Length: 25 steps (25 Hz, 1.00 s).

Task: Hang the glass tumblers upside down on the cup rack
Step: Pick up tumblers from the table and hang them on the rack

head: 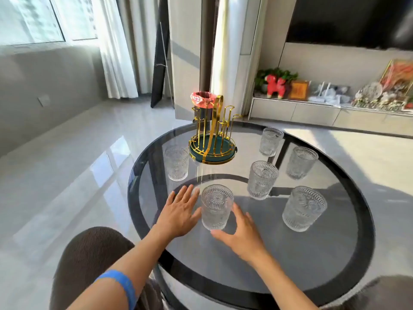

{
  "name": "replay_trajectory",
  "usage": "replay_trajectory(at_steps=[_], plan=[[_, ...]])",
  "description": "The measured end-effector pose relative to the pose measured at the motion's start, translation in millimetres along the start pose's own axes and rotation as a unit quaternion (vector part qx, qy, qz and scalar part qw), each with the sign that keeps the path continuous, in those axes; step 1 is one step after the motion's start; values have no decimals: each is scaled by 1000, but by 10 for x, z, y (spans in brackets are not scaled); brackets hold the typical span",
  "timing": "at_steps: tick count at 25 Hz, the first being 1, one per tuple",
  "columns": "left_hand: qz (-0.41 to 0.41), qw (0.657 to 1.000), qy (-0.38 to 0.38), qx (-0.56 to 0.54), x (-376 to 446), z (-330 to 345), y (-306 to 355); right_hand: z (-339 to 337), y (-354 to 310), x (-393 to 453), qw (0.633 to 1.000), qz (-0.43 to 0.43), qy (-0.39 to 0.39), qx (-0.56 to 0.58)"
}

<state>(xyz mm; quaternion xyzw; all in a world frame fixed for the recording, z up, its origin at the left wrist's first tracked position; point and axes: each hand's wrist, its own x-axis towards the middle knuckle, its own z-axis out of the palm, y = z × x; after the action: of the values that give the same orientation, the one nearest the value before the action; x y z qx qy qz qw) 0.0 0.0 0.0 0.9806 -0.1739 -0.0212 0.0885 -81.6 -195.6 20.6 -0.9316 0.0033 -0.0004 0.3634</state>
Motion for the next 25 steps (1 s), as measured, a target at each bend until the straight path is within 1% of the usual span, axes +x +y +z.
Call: replay_trajectory(at_steps=[1, 2, 4, 6, 8, 11, 13, 15, 17, 18, 20, 21, 22, 24, 25], plan=[[3, 1000, 4, -3, -16, -9, 10, 50, -58, -6, 998, -5, 24, 59], [1, 1000, 1, -8, -13, -52, 17, 83, -98, 6, 995, 9, 48, 90], [9, 1000, 1, 3, 31, -118, 15, 136, -171, 37, 988, 6, 92, 126], [18, 1000, -2, -4, 125, -232, 5, 80, -228, 139, 973, 13, 116, 199], [18, 1000, -6, 8, 219, -339, 2, -98, -316, 293, 954, -3, 145, 263], [16, 998, 1, 68, 312, -464, 86, -578, -583, 603, 937, -61, 196, 283], [1, 998, 55, 39, 410, -584, 168, -1007, -737, 869, 928, -85, 237, 274], [12, 988, 150, -18, 505, -768, 295, -1371, -830, 1119, 923, -107, 268, 253], [48, 962, 259, -73, 641, -1014, 427, -1598, -893, 1329, 927, -131, 289, 201], [66, 942, 316, -90, 754, -1157, 461, -1663, -913, 1443, 930, -139, 297, 166], [82, 913, 388, -95, 1088, -1495, 423, -1724, -939, 1666, 932, -156, 308, 110], [81, 913, 392, -83, 1278, -1673, 373, -1726, -949, 1771, 933, -164, 309, 87], [83, 923, 370, -66, 1472, -1836, 318, -1716, -956, 1875, 935, -171, 304, 67], [115, 954, 277, -13, 1816, -2094, 235, -1667, -968, 2057, 944, -170, 282, 33], [140, 963, 229, 19, 1952, -2173, 217, -1639, -974, 2123, 949, -165, 268, 20]])
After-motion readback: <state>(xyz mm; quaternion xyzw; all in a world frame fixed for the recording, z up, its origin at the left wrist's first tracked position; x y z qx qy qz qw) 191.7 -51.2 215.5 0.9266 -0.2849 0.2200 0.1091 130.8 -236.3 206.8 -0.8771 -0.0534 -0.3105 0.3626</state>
